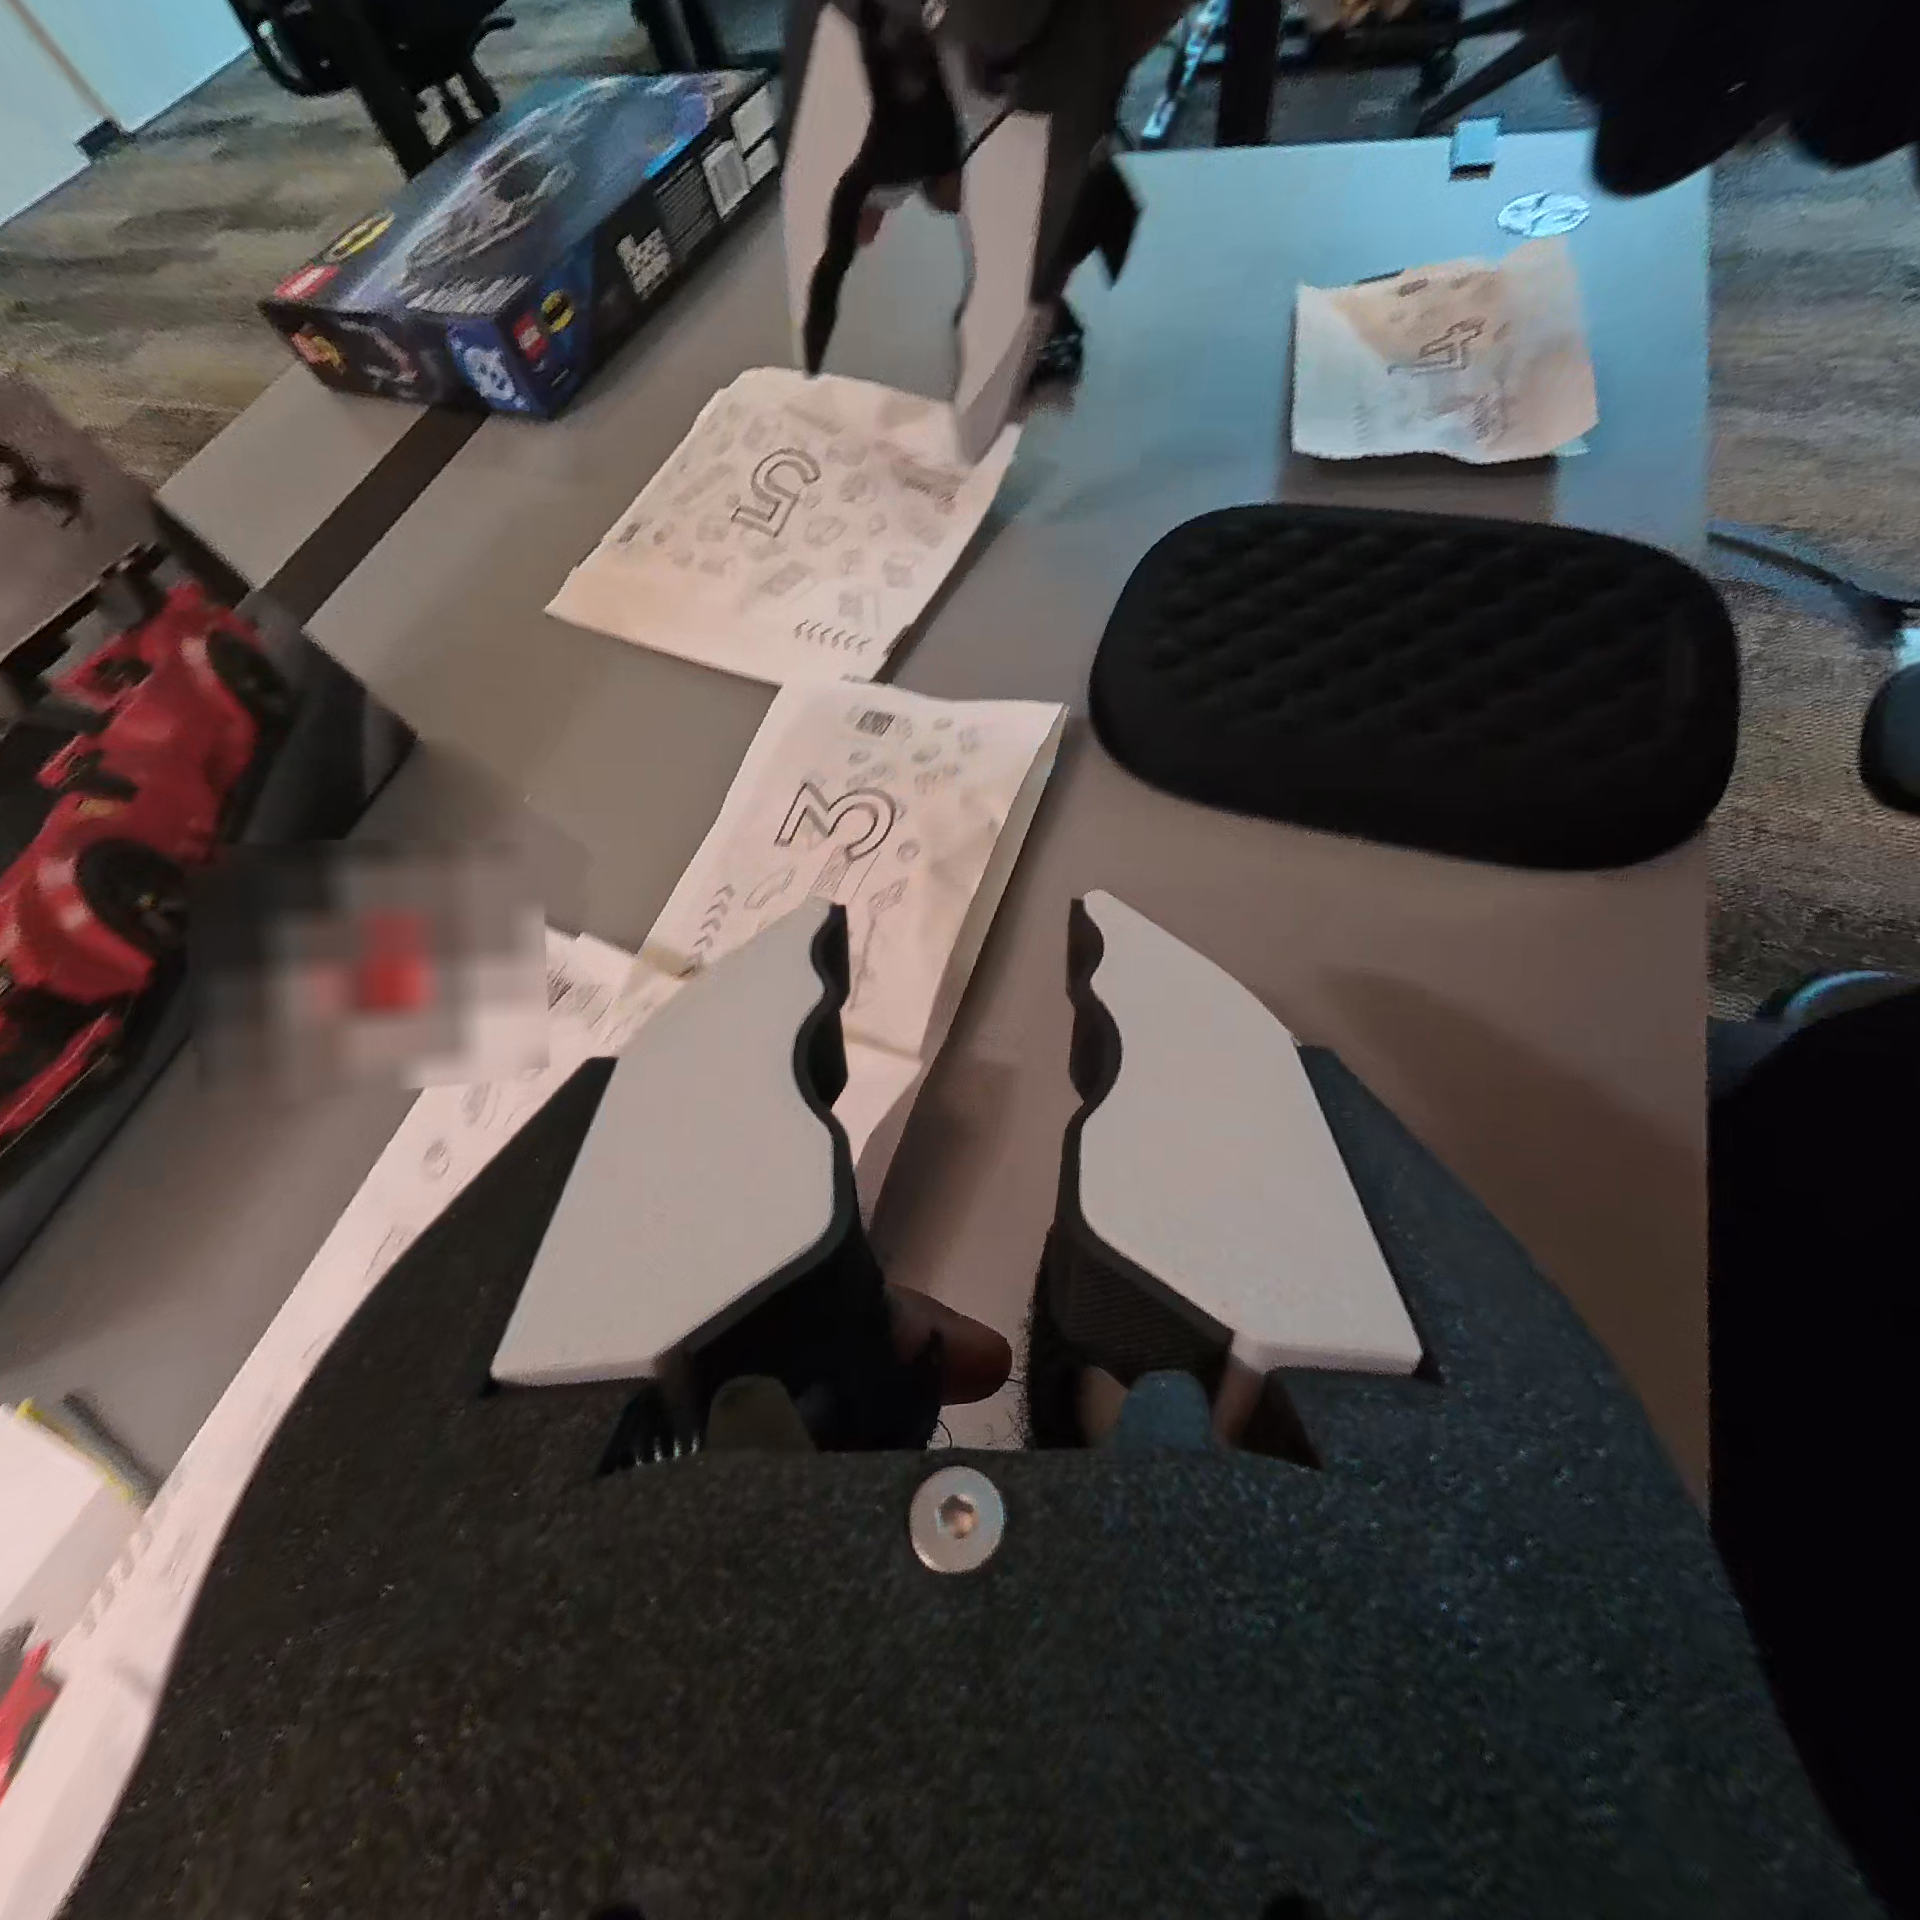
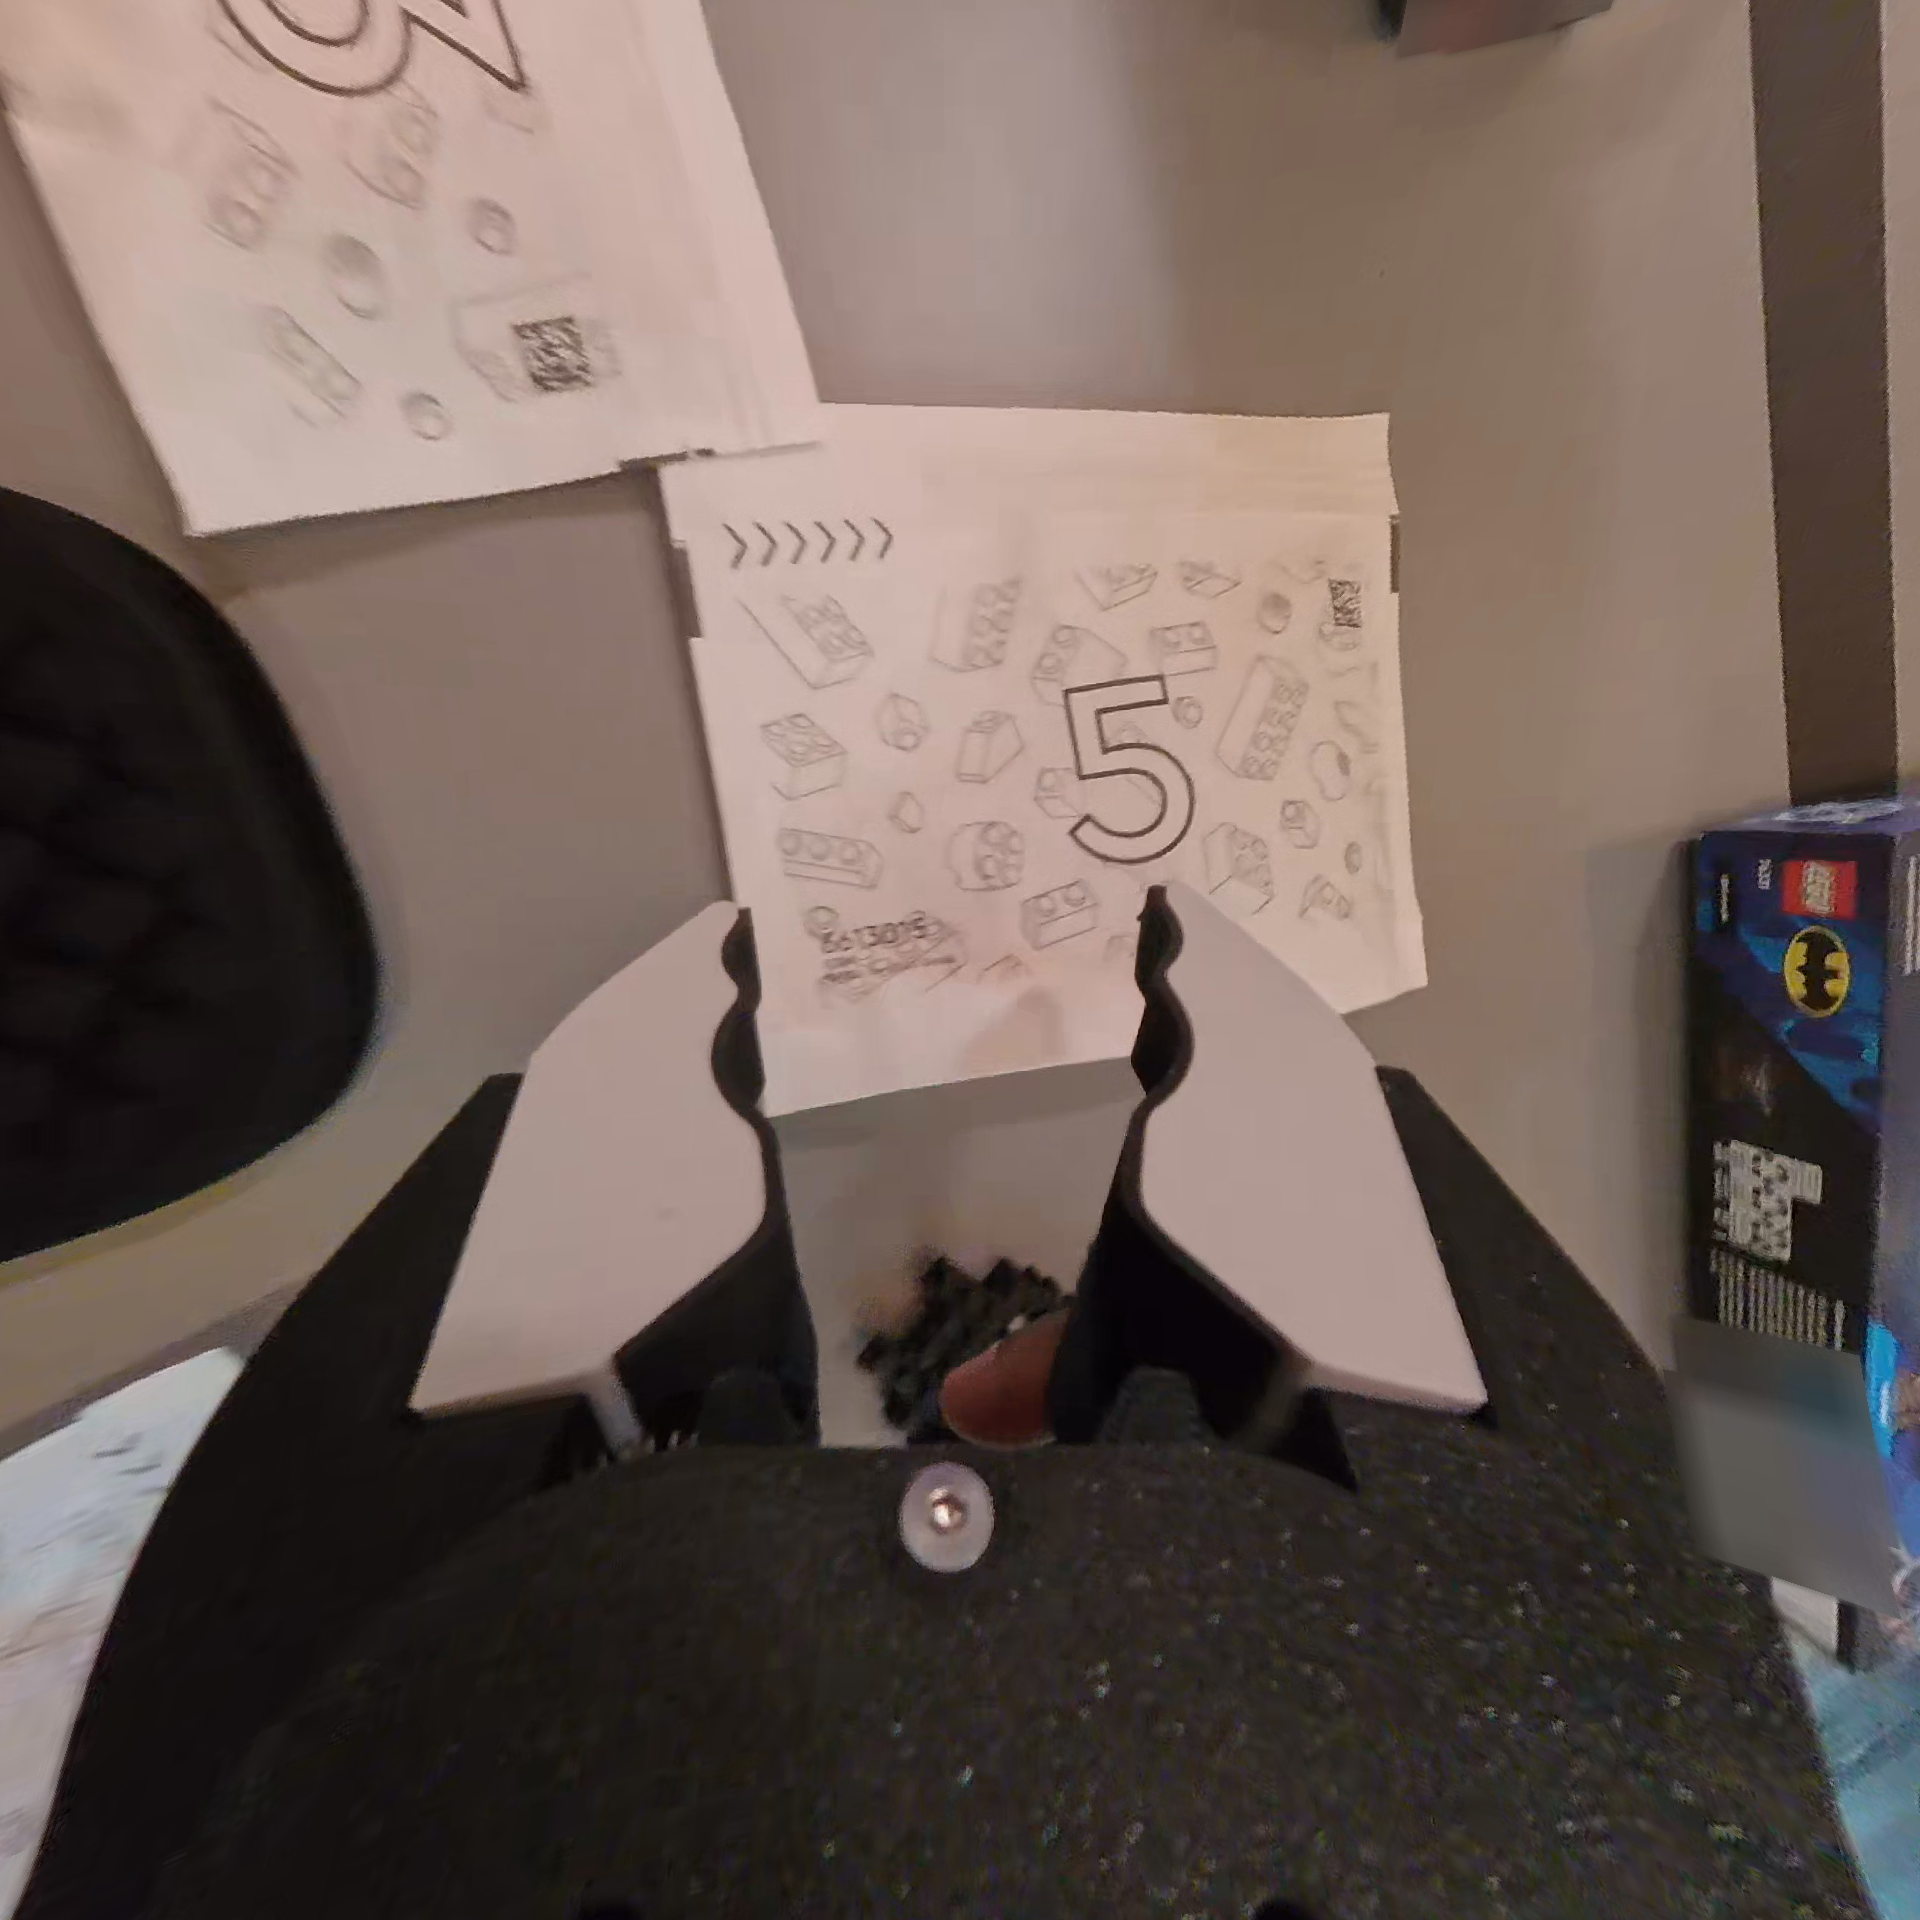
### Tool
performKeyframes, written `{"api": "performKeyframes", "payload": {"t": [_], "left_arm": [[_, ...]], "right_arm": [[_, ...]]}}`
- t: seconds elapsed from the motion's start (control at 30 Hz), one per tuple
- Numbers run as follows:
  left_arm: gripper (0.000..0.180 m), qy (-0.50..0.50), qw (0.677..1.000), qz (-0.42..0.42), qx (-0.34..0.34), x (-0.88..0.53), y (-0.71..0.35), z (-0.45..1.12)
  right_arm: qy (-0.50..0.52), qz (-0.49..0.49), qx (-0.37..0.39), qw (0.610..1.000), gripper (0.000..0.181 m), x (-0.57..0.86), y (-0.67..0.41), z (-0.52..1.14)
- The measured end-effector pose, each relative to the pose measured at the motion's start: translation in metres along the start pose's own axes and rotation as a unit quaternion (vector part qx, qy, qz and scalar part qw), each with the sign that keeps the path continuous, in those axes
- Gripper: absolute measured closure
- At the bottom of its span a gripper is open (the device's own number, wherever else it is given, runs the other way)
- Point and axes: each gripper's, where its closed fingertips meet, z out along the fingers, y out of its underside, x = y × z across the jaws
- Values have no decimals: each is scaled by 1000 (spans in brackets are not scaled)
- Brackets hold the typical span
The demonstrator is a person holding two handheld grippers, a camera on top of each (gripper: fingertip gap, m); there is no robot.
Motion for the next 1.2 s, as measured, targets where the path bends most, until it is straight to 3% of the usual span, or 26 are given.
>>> {"api": "performKeyframes", "payload": {"t": [0.13,0.27,0.37,0.57,0.7,0.83,0.93,0.97,1.07,1.2], "left_arm": [[139,6,1000,8,-9,3,-4,16],[141,14,1000,-9,7,5,-7,20],[142,3,1000,-11,2,3,-3,19],[142,0,1000,-17,3,2,1,15],[141,3,1000,-29,0,-1,7,19],[141,15,999,-39,16,2,9,18],[141,11,999,-33,10,0,13,15],[141,10,999,-32,9,0,14,13],[141,15,999,-33,20,1,10,6],[141,13,998,-45,46,0,2,-1]], "right_arm": [[-14,2,23,1000,108,20,-8,20],[-15,52,-2,999,103,39,-3,48],[3,131,-5,991,103,60,4,50],[96,279,-84,952,104,102,62,36],[123,346,-66,928,104,115,87,29],[155,283,2,946,98,117,77,-4],[72,176,50,980,100,60,57,-51],[27,134,44,990,103,28,59,-65],[-79,31,2,996,133,-65,81,-95],[-112,-20,-80,990,122,-134,128,-96]]}}
